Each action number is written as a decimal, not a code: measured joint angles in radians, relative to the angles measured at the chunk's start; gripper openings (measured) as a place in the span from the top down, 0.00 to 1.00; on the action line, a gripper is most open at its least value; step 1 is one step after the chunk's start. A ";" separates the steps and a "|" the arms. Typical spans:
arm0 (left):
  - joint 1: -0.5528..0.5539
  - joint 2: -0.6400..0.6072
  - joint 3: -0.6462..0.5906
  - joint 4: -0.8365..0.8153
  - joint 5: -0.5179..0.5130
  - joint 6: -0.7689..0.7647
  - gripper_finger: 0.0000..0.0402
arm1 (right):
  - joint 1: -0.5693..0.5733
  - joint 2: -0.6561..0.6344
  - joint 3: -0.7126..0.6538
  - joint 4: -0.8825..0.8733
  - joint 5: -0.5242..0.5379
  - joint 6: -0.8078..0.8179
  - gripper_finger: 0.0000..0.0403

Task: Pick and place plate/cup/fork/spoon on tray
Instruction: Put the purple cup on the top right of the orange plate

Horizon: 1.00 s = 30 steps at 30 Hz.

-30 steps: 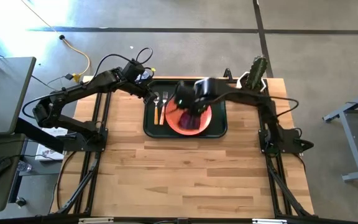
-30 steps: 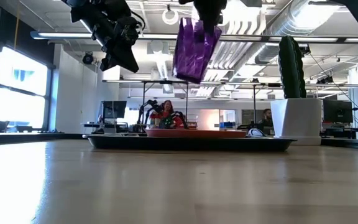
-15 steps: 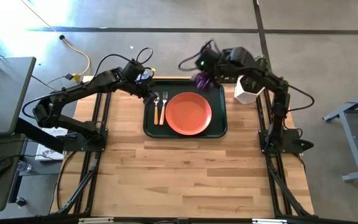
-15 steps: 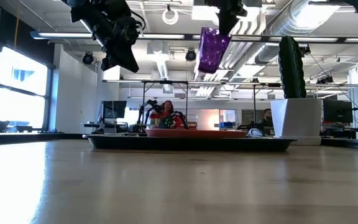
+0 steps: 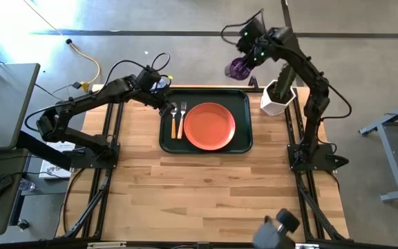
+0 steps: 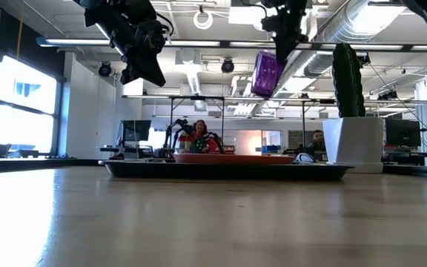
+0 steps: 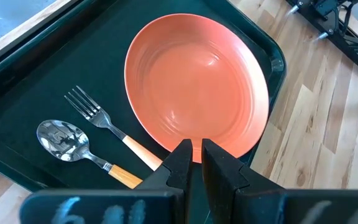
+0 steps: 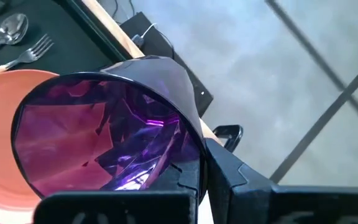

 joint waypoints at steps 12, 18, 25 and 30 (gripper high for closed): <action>0.000 0.000 0.000 0.013 -0.004 -0.008 0.94 | -0.163 0.124 0.000 -0.065 -0.247 -0.063 1.00; 0.001 0.000 0.000 0.013 -0.058 -0.009 0.94 | -0.161 0.196 0.000 -0.078 -0.254 -0.082 1.00; 0.001 0.000 0.000 0.013 -0.059 -0.026 0.94 | -0.146 0.267 0.000 -0.077 -0.254 -0.061 1.00; 0.001 0.000 0.000 0.013 -0.061 -0.045 0.94 | -0.133 0.291 -0.043 -0.076 -0.296 -0.054 1.00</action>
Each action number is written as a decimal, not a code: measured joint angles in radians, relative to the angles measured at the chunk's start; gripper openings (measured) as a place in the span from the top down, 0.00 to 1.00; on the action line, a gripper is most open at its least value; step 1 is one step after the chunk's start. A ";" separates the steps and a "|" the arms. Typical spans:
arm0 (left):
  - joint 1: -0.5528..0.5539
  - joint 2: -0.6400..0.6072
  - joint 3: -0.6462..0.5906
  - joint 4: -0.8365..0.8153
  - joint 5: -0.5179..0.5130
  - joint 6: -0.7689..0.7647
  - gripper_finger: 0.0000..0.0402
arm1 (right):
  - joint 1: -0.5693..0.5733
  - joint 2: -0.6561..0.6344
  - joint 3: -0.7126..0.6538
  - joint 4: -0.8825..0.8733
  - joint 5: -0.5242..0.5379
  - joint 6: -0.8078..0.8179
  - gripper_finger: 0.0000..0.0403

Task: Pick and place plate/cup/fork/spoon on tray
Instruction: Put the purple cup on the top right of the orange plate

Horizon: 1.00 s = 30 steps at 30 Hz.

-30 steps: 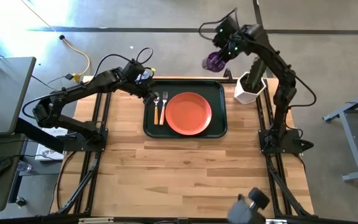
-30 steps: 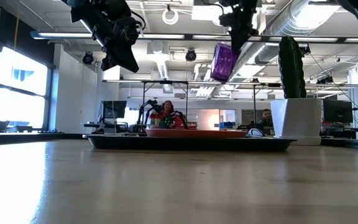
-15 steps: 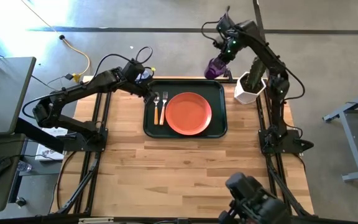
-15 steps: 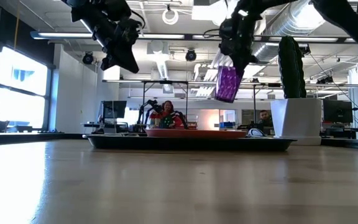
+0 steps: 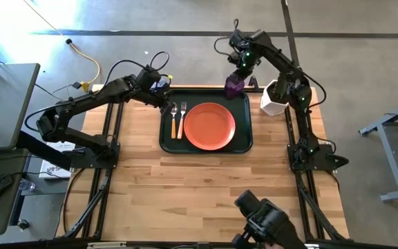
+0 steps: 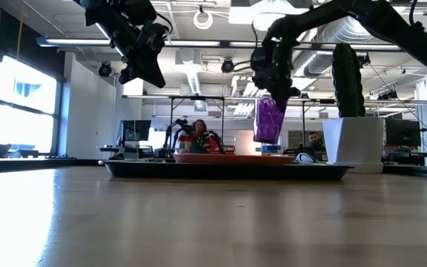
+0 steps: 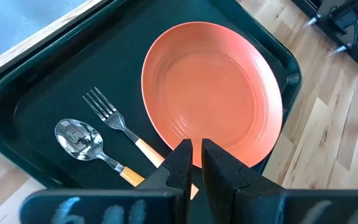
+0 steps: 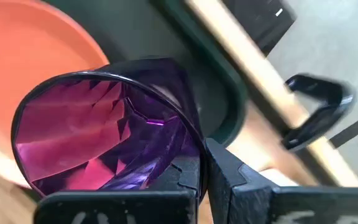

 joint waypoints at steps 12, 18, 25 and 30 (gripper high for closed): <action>0.000 0.000 0.000 0.000 -0.051 -0.017 0.94 | 0.027 -0.003 -0.218 0.003 0.094 -0.027 1.00; 0.000 0.000 0.000 0.000 -0.051 -0.017 0.94 | 0.027 -0.004 -0.255 0.082 0.094 -0.026 1.00; 0.000 0.000 0.000 0.000 -0.051 -0.017 0.94 | 0.027 -0.005 -0.264 0.108 0.095 -0.019 1.00; 0.000 0.000 0.000 0.000 -0.051 -0.017 0.94 | 0.027 -0.005 -0.264 0.107 0.101 -0.019 0.99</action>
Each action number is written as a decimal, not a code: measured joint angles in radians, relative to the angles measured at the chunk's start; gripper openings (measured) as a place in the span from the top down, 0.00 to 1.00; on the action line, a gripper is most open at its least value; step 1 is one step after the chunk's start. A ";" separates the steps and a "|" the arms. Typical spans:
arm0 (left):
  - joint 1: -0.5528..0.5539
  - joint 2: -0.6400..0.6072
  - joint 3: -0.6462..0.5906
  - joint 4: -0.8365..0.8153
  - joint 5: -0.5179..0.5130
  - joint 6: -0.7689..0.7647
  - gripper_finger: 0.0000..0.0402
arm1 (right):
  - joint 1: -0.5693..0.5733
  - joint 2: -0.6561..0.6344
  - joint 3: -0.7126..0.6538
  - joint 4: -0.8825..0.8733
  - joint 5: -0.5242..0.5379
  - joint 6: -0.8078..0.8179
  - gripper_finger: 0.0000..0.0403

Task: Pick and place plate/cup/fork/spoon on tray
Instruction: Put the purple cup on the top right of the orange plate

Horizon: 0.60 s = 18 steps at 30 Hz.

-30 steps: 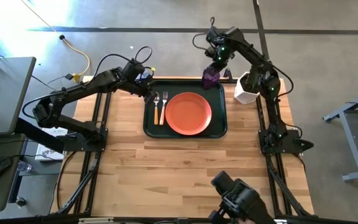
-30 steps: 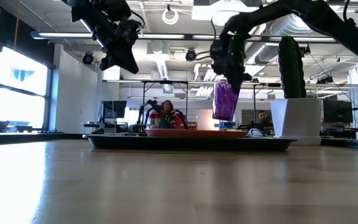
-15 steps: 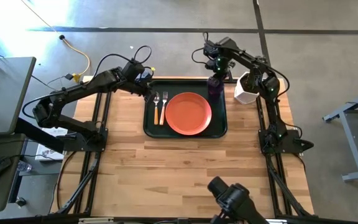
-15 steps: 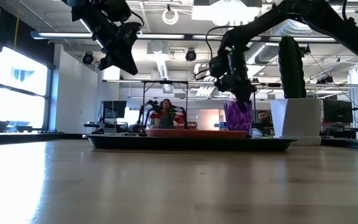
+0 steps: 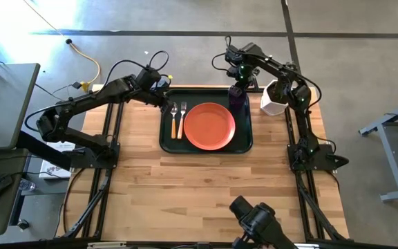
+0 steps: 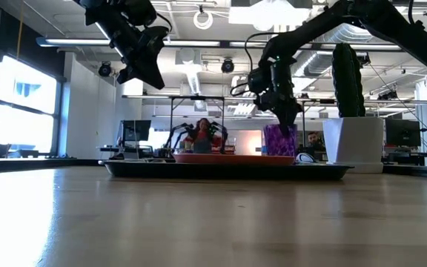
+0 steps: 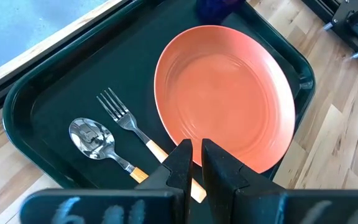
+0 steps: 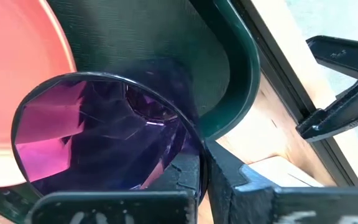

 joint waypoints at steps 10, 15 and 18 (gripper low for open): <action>0.000 0.000 0.000 0.000 0.000 0.000 0.94 | 0.000 0.000 0.000 0.003 0.006 0.001 0.89; 0.000 0.000 0.000 0.000 0.000 0.000 0.94 | 0.000 0.000 0.000 0.005 0.006 0.019 0.86; 0.000 0.000 0.000 0.000 0.000 0.000 0.94 | 0.000 0.000 0.000 0.005 0.006 0.019 0.85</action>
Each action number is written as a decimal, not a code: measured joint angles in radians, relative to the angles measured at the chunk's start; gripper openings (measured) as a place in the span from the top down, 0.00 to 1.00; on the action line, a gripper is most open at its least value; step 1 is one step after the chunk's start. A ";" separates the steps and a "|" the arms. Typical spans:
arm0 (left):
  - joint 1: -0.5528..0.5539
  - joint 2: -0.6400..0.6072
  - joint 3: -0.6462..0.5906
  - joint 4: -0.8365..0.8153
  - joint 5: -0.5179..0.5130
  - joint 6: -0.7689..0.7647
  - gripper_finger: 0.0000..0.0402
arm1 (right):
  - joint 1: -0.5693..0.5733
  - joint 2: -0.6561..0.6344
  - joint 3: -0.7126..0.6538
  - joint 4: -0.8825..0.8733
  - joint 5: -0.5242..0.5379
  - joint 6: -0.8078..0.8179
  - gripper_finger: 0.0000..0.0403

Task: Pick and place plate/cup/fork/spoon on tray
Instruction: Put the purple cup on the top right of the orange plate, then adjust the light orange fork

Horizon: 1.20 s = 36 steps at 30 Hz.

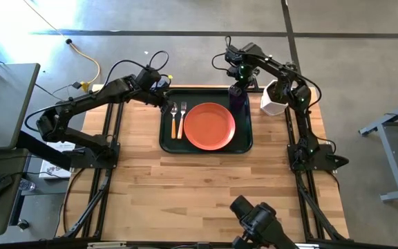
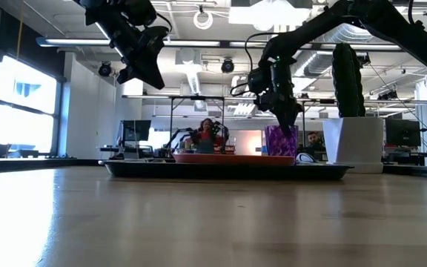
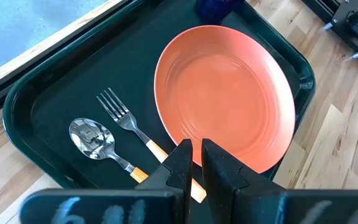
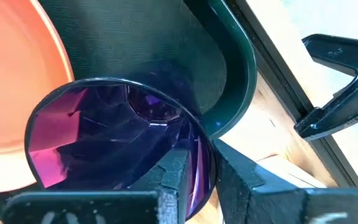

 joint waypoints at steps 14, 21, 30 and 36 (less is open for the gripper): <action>0.000 0.000 0.000 0.000 0.000 0.000 0.94 | -0.011 0.000 0.000 0.000 0.016 0.029 0.84; 0.000 0.000 0.000 0.000 0.000 0.000 0.94 | -0.011 0.000 0.068 -0.017 0.038 0.028 0.84; 0.000 0.002 0.000 0.026 -0.001 0.019 0.94 | -0.016 0.000 0.269 -0.115 0.039 0.034 0.84; 0.018 0.048 0.001 0.160 -0.023 0.064 0.94 | -0.003 -0.068 0.292 -0.037 0.020 0.029 0.84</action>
